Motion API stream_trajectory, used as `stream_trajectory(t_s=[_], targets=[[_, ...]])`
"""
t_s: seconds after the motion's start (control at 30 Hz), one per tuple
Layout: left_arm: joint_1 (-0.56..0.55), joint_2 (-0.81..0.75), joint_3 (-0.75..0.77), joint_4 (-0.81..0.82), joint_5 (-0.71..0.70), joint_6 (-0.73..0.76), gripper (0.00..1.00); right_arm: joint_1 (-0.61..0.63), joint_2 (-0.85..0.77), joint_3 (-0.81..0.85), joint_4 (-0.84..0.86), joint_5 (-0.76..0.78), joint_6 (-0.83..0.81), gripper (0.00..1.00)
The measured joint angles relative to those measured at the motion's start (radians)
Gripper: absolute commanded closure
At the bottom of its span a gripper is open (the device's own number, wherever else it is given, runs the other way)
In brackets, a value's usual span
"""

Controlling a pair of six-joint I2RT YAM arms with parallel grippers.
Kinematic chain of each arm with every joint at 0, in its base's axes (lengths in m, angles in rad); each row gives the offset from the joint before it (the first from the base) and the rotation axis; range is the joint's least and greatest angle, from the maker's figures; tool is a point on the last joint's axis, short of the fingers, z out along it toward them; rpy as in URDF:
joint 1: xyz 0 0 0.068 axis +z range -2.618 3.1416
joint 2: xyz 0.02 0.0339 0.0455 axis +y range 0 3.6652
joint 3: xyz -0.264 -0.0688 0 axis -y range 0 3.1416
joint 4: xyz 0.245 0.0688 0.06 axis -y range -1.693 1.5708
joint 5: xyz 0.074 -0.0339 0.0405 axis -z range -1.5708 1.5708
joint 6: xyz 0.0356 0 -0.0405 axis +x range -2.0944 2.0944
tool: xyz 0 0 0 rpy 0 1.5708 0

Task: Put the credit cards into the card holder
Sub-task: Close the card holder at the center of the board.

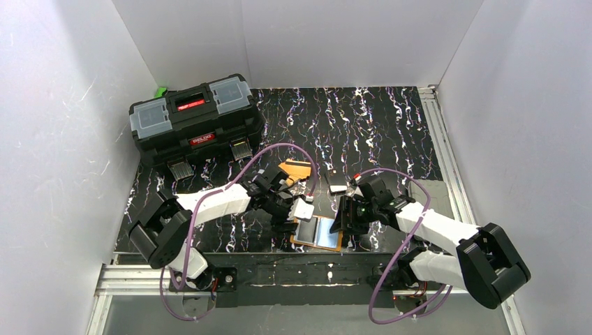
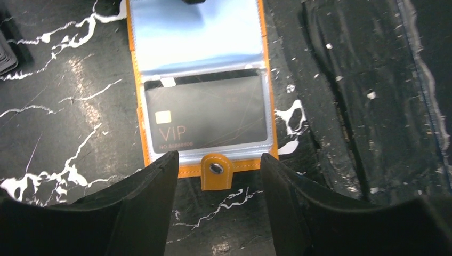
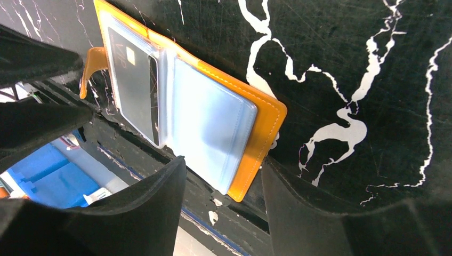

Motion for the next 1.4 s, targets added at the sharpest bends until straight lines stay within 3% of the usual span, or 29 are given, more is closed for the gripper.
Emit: stream_trajectory(t_s=[0.27, 0.47, 0.63, 0.67, 1.1, 1.4], targets=[[-0.035, -0.023, -0.071, 0.151, -0.16, -0.089, 0.51, 0.0, -0.01, -0.005, 0.0, 0.005, -0.002, 0.39], [-0.053, -0.016, -0.071, 0.187, -0.223, -0.139, 0.72, 0.0, -0.023, -0.014, 0.003, 0.009, -0.002, 0.39], [-0.058, -0.017, -0.068, 0.192, -0.292, -0.18, 0.98, 0.0, -0.028, -0.018, 0.009, 0.008, -0.003, 0.39], [-0.058, -0.018, -0.068, 0.192, -0.305, -0.186, 1.0, 0.0, -0.028, -0.019, 0.009, 0.008, -0.004, 0.39], [-0.057, -0.026, 0.018, 0.272, -0.382, -0.261, 1.0, 0.0, -0.123, -0.053, 0.033, 0.0, -0.034, 0.38], [-0.057, -0.008, 0.219, 0.208, -0.222, -0.307, 1.0, -0.006, -0.145, -0.052, 0.061, 0.02, -0.063, 0.39]])
